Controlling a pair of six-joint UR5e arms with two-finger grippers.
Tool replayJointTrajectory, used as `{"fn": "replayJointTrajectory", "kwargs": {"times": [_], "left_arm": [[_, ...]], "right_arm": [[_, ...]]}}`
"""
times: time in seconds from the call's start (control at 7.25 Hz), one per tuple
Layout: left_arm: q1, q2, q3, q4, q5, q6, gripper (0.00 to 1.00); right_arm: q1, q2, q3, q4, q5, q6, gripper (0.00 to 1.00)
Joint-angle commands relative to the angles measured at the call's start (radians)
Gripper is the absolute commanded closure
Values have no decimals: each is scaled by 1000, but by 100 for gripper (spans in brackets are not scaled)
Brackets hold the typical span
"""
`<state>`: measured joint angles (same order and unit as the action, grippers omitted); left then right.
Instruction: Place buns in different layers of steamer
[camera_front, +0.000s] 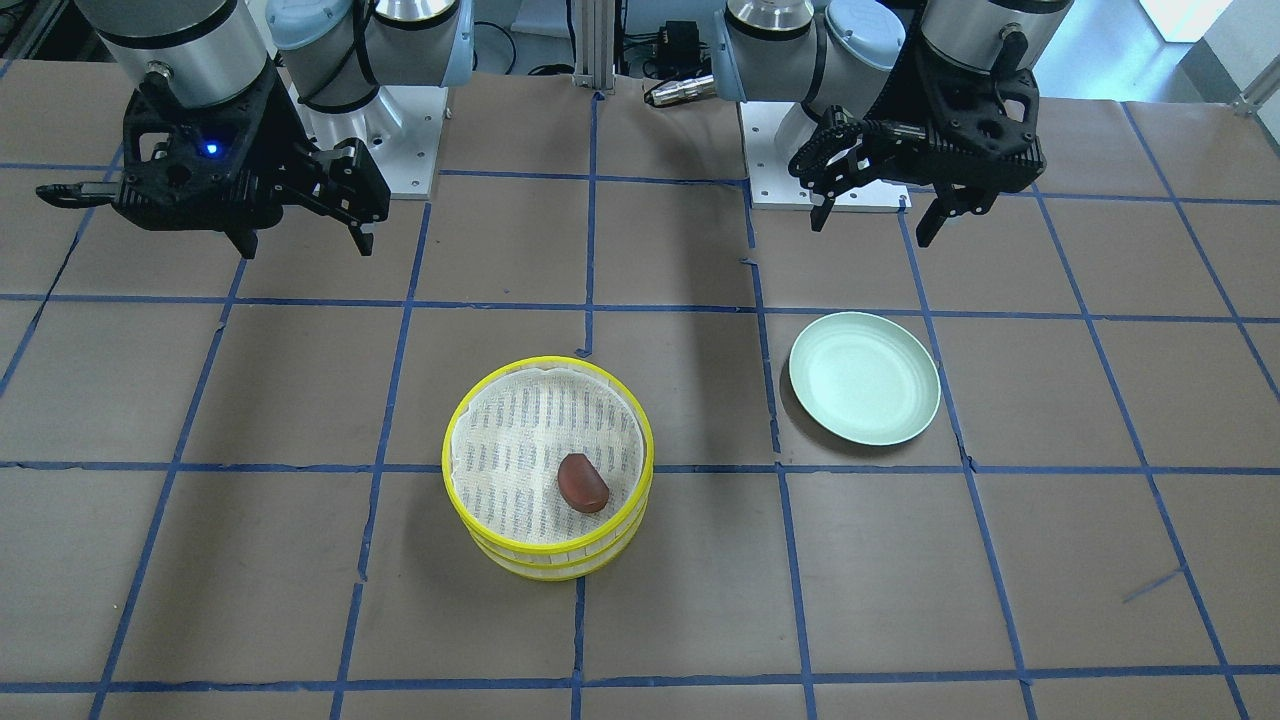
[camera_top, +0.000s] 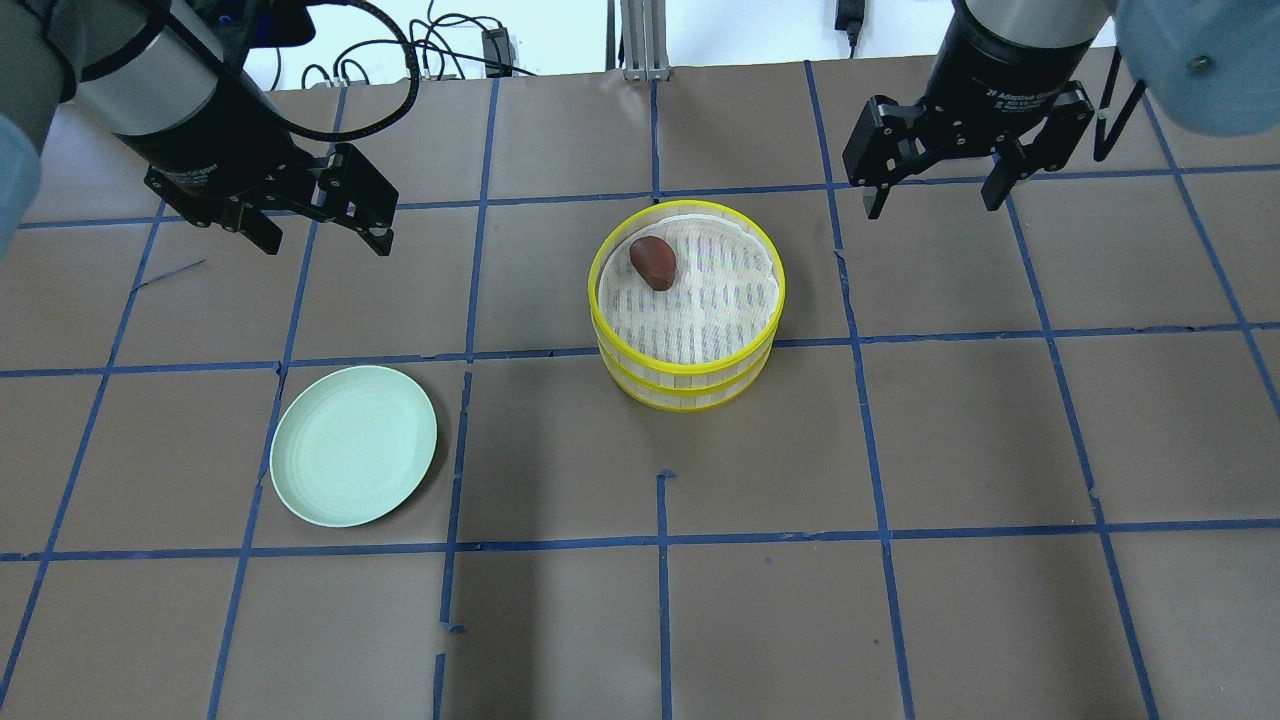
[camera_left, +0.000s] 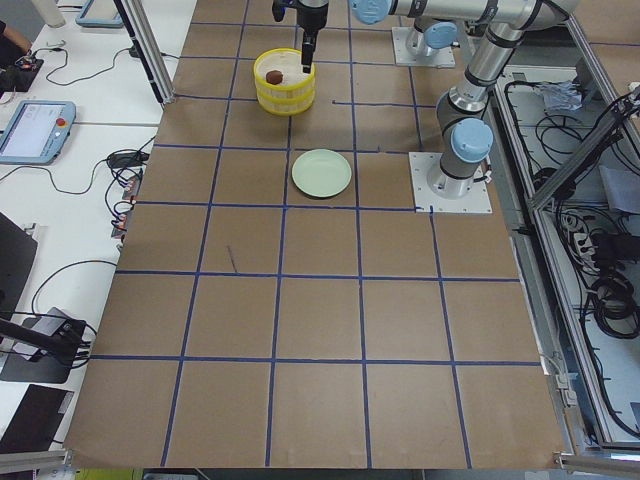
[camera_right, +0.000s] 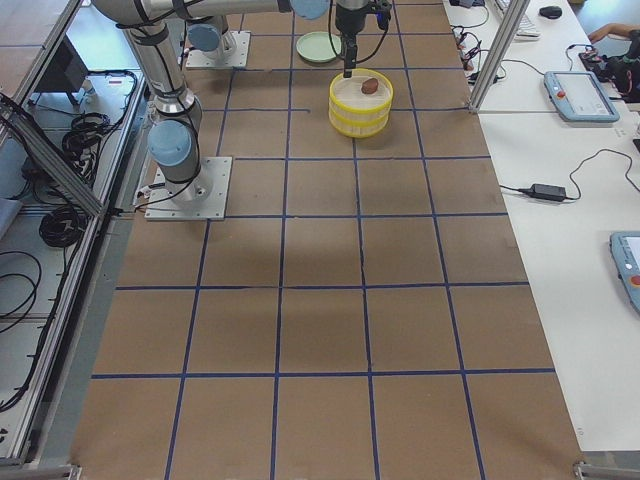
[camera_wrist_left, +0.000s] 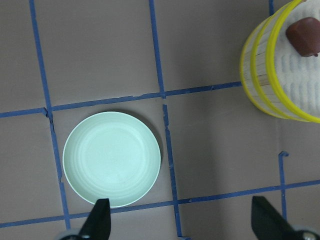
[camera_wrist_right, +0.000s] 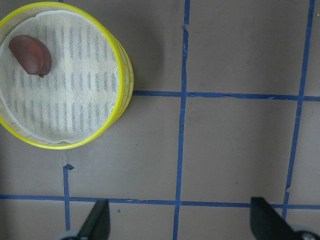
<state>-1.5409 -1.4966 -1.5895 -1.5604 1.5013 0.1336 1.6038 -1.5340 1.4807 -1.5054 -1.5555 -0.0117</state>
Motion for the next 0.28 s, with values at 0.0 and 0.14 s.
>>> {"fn": "replayJointTrajectory", "kwargs": {"times": [0.0, 0.14], "left_arm": [[1, -2, -3, 3, -6, 1, 0], [1, -1, -3, 3, -6, 6, 0]], "right_arm": [[1, 0, 1, 1, 0, -1, 0], [-1, 0, 1, 1, 2, -1, 0]]}}
